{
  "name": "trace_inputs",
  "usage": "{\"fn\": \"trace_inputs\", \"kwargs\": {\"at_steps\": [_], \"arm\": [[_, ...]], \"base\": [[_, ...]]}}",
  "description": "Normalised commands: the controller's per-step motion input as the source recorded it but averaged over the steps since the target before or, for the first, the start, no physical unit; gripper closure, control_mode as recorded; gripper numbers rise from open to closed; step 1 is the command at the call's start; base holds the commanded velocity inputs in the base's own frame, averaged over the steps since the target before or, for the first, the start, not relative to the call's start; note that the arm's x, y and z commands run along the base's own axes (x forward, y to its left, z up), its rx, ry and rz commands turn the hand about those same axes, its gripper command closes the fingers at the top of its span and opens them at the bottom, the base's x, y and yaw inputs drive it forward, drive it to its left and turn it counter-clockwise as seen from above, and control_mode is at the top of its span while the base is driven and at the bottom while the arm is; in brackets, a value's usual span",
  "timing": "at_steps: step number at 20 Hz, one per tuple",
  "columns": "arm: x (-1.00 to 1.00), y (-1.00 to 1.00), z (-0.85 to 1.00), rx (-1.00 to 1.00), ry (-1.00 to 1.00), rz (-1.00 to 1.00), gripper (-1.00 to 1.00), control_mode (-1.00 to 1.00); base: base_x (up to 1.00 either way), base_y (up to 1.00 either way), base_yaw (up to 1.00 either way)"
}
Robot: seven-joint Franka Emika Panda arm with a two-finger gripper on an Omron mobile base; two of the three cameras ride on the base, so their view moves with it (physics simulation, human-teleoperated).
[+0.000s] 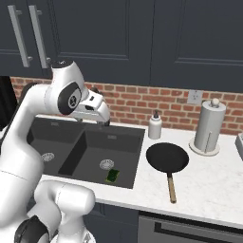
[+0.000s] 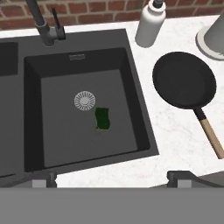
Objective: Pick the pan and sponge and place them into the sink. Then turn on the water.
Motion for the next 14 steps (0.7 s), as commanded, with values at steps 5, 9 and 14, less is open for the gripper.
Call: {"fn": "trace_inputs", "kwargs": {"at_steps": [5, 9, 14], "arm": [[-0.03, -0.47, -0.15, 0.0, 0.14, 0.0, -1.0, -1.0], [-0.05, -0.54, -0.11, 0.0, 0.17, 0.0, -1.0, -1.0], [-0.15, -0.63, -0.15, 0.0, 0.2, 0.01, -1.0, -1.0]], "base": [[0.0, 0.0, 0.0], [0.0, 0.0, 0.0], [0.0, 0.0, 0.0]]}}
